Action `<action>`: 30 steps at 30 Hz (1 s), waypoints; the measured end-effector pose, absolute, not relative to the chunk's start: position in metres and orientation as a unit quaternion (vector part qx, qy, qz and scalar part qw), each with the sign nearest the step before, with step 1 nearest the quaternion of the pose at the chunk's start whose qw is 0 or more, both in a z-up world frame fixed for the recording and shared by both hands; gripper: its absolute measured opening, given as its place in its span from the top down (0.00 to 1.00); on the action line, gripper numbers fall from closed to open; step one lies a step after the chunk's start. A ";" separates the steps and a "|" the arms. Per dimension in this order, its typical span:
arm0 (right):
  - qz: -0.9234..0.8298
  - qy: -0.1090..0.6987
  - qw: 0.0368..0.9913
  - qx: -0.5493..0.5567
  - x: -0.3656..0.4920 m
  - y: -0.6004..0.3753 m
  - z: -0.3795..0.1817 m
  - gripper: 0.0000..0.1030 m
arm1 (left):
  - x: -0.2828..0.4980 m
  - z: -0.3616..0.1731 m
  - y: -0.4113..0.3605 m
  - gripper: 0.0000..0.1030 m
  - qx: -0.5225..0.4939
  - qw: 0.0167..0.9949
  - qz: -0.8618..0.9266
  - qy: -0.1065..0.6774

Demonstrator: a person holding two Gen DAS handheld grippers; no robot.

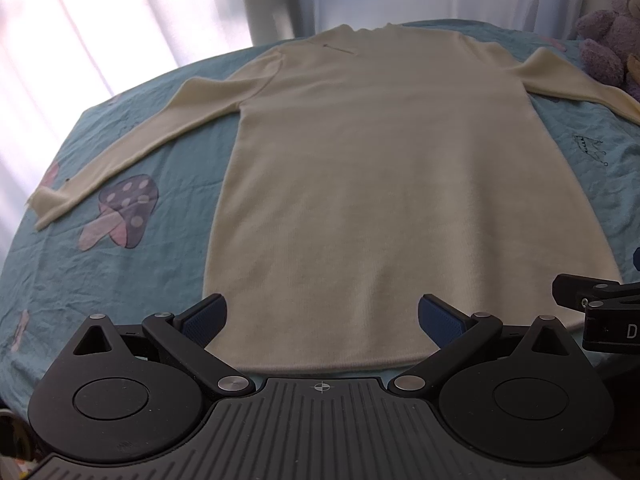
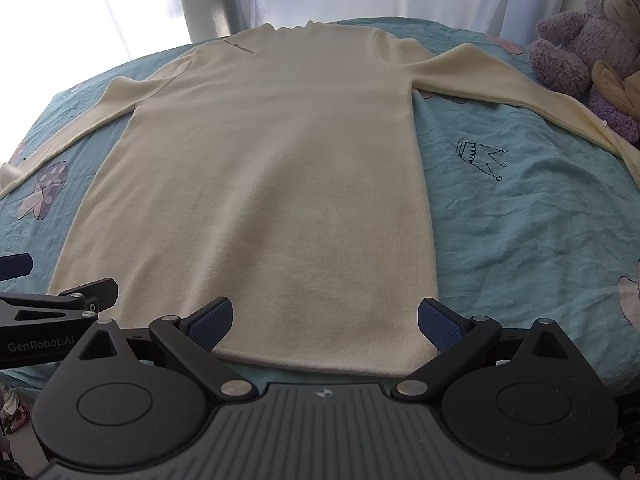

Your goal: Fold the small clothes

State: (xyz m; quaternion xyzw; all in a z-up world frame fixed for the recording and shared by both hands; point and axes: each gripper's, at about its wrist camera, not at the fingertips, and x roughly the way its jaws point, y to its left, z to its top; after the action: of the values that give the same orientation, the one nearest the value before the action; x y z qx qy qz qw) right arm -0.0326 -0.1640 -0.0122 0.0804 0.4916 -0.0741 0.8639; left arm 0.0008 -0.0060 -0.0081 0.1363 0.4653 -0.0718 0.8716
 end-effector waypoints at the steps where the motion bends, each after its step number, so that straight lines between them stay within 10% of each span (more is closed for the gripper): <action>1: -0.074 0.491 0.864 0.080 -0.032 -0.164 -0.012 0.04 | 0.001 -0.008 -0.006 0.00 0.136 0.872 -0.073 0.465; 30: -0.077 0.491 0.864 0.080 -0.032 -0.166 -0.012 0.04 | 0.003 -0.007 -0.009 0.00 0.131 0.869 -0.079 0.470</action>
State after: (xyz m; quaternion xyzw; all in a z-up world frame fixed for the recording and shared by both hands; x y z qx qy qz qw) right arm -0.0316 -0.1661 -0.0124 0.0796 0.4913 -0.0772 0.8639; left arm 0.0030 -0.0091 -0.0074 0.1310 0.4701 -0.0789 0.8693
